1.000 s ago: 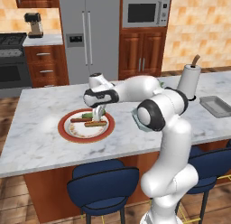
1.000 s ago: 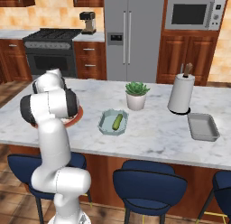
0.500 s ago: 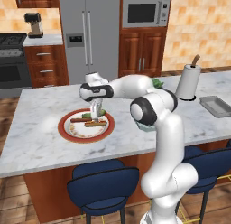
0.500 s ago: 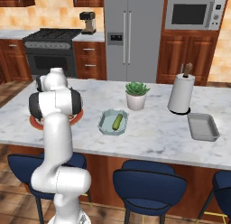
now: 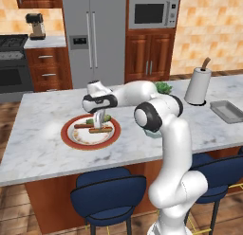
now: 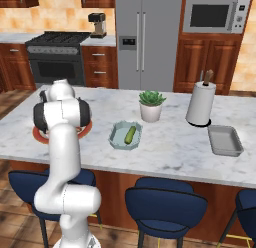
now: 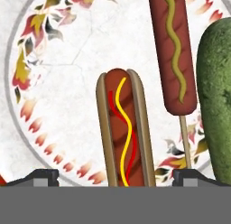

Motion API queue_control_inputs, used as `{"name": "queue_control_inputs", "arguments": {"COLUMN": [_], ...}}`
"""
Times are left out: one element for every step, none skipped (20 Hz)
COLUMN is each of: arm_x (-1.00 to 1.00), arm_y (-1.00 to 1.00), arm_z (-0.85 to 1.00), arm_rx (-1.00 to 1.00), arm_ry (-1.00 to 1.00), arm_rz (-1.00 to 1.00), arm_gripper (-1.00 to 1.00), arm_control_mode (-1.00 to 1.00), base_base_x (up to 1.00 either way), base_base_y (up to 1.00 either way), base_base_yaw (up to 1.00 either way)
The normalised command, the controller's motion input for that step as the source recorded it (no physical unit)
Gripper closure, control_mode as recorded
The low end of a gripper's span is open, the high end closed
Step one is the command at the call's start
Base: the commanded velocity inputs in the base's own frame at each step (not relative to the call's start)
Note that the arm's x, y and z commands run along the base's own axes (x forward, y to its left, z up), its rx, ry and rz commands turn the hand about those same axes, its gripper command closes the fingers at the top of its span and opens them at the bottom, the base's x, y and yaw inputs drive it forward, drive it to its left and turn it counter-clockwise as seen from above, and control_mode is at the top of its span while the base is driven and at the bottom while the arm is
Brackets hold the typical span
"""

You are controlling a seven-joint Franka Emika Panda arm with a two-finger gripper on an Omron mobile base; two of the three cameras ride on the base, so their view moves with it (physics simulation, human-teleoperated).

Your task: Place one cooked food and one vegetable from the large plate to each tupperware container.

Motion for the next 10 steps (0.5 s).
{"name": "queue_control_inputs", "arguments": {"arm_x": [0.07, 0.00, 0.00, 0.00, 0.00, 0.00, 0.00, 0.00, 0.00, 0.00], "arm_y": [0.00, 0.00, 0.00, 0.00, 0.00, 0.00, 0.00, 0.00, 0.00, 0.00], "arm_z": [-0.09, 0.00, 0.00, 0.00, -0.08, -0.06, -0.08, -0.13, -0.18, -0.25], "arm_rx": [0.00, 0.00, 0.00, 0.00, 0.00, 0.00, 0.00, 0.00, 0.00, 0.00], "arm_ry": [-0.14, -0.08, 0.00, 0.00, 0.00, 0.00, 0.00, 0.00, 0.00, 0.00], "arm_rz": [0.00, 0.00, 0.00, 0.00, 0.00, 0.00, 0.00, 0.00, 0.00, 0.00], "arm_gripper": [-1.00, -1.00, -1.00, -1.00, -1.00, -1.00, -1.00, -1.00, -1.00, -1.00], "arm_control_mode": [-1.00, -1.00, -1.00, -1.00, -1.00, -1.00, -1.00, -1.00, -1.00, -1.00], "base_base_x": [0.00, 0.00, 0.00, 0.00, 0.00, 0.00, 0.00, 0.00, 0.00, 0.00], "base_base_y": [0.00, 0.00, 0.00, 0.00, 0.00, 0.00, 0.00, 0.00, 0.00, 0.00], "base_base_yaw": [0.00, 0.00, 0.00, 0.00, 0.00, 0.00, 0.00, 0.00, 0.00, 0.00]}}
